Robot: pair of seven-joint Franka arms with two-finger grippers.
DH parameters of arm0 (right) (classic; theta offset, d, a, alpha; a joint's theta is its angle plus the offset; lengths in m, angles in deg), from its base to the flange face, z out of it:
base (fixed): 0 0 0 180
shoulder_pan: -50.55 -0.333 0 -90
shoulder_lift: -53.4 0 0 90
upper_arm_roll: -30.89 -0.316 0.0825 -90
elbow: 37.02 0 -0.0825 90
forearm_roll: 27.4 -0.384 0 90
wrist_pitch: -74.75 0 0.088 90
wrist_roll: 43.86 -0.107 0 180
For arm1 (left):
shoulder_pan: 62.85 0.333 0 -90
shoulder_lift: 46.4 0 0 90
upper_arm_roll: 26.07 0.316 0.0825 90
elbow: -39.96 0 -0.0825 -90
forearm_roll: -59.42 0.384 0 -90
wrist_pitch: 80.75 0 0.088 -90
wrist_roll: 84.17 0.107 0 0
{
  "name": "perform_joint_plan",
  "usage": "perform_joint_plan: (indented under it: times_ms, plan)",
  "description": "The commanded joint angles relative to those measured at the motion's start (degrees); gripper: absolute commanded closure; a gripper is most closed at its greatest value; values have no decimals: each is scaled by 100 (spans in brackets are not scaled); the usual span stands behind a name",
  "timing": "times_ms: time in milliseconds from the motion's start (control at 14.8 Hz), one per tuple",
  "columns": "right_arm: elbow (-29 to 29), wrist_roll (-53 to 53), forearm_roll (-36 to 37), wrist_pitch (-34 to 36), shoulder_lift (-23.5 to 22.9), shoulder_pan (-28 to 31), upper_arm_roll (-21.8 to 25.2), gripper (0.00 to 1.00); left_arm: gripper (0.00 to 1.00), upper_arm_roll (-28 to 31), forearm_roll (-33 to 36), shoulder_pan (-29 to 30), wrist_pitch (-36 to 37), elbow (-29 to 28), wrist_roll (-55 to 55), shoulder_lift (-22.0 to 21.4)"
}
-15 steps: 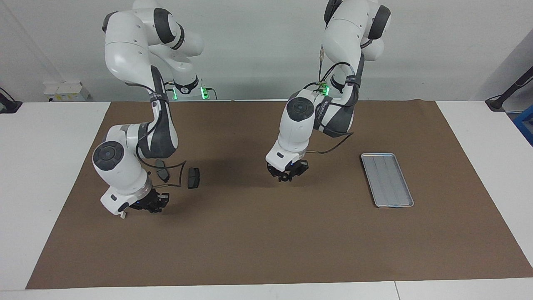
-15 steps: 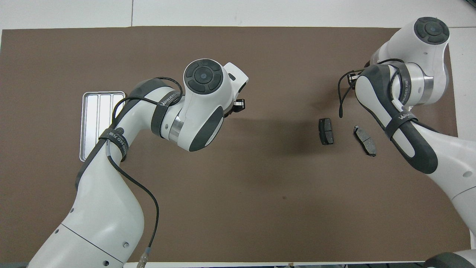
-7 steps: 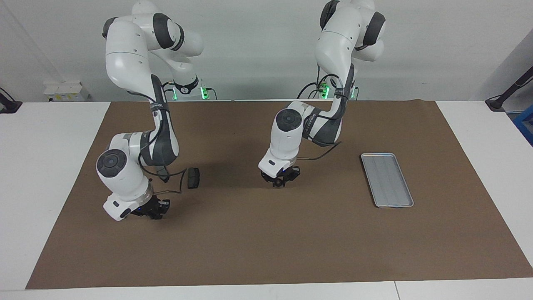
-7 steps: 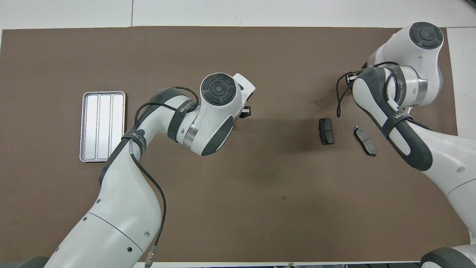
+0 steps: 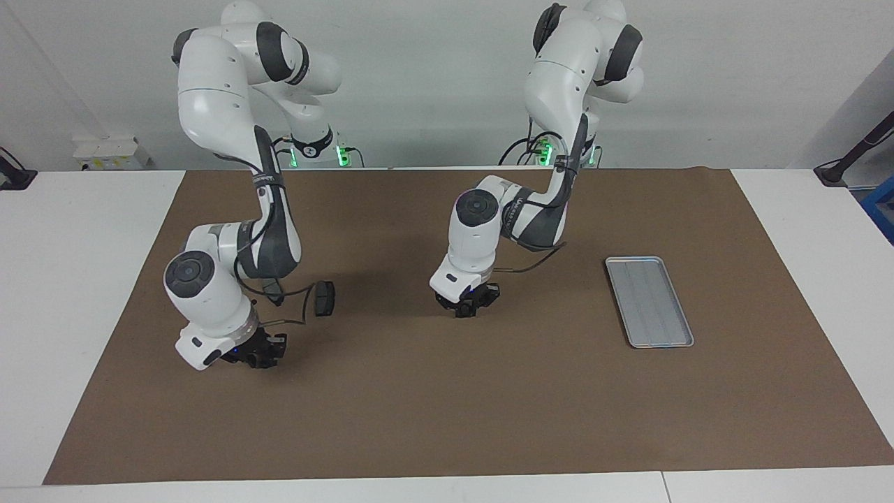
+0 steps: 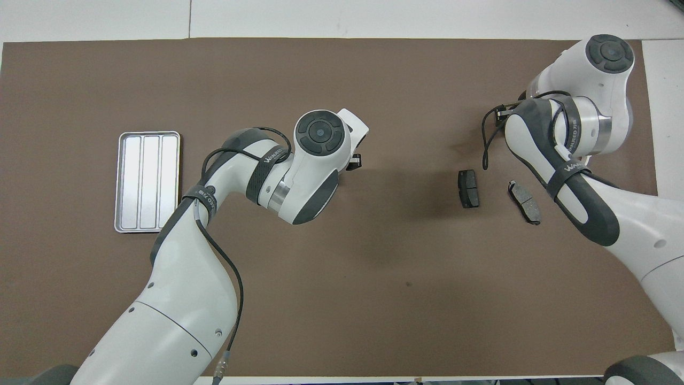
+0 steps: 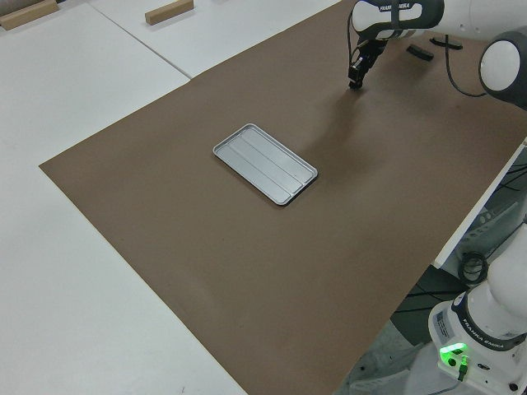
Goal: Place bearing gear from tray to pile
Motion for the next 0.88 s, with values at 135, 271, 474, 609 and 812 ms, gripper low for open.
perform_joint_plan:
  times_ms: [135,271,474,609,812]
  plan:
    - [-54,65,111,296,365,-88,-85,0,100,75,163,-75,-343,-240,-148,-43]
    - [-54,65,181,419,471,-176,-85,0,96,75,163,-75,-379,-249,-148,-43]
    - [-54,30,164,603,594,-211,-111,0,5,75,425,-23,-361,-249,-113,-51]
    - [-54,-582,129,919,743,-439,-111,0,0,75,462,4,-247,-197,-96,-69]
    - [-36,-1312,85,1183,901,-747,-120,0,0,136,471,292,-90,-196,96,-331]
